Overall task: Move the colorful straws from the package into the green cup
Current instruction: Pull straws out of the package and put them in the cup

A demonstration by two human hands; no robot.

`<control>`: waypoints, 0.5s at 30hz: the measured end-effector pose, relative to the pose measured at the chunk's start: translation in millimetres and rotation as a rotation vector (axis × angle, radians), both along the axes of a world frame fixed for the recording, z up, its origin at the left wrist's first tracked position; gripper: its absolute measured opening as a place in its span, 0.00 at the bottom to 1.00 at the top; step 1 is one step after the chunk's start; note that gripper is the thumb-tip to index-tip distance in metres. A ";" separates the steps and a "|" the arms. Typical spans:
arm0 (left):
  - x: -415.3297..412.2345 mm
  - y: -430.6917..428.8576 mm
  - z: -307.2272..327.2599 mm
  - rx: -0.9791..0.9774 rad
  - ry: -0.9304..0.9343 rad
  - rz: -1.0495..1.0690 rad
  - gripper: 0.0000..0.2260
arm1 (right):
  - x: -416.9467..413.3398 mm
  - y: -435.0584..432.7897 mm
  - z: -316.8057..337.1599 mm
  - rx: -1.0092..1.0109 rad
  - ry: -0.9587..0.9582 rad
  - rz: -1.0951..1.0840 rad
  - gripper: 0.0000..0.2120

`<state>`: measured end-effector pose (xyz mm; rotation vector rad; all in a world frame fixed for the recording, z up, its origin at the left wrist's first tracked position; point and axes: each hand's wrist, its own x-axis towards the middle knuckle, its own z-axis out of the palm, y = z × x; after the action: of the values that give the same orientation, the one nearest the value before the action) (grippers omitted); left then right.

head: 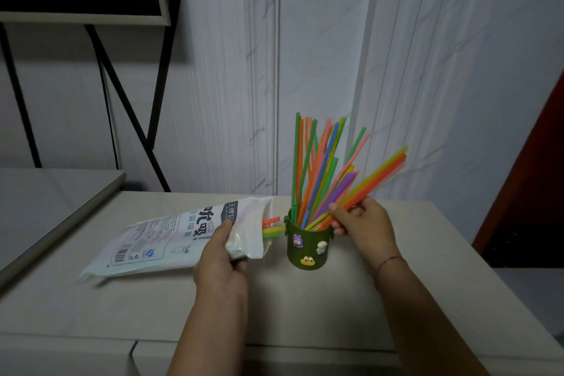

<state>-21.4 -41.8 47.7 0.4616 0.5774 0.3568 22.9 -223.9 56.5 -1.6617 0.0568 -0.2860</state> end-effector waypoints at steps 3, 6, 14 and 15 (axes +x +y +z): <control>0.9 0.5 -0.5 0.009 0.007 0.003 0.23 | -0.9 -7.5 2.3 0.042 -0.064 -0.062 0.04; 0.3 -1.4 0.1 0.002 -0.001 -0.012 0.21 | 1.4 -6.0 3.2 0.047 -0.093 -0.066 0.04; -2.0 -5.4 0.5 0.010 0.019 -0.040 0.21 | 10.0 -0.7 -4.4 0.175 -0.018 -0.025 0.04; -1.7 -4.8 0.6 0.012 0.012 -0.046 0.19 | 9.2 -0.9 -5.4 0.211 0.000 -0.008 0.05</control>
<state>-23.1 -46.6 48.3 0.4880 0.5755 0.3137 32.1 -224.7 51.1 -1.4519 0.0904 -0.2762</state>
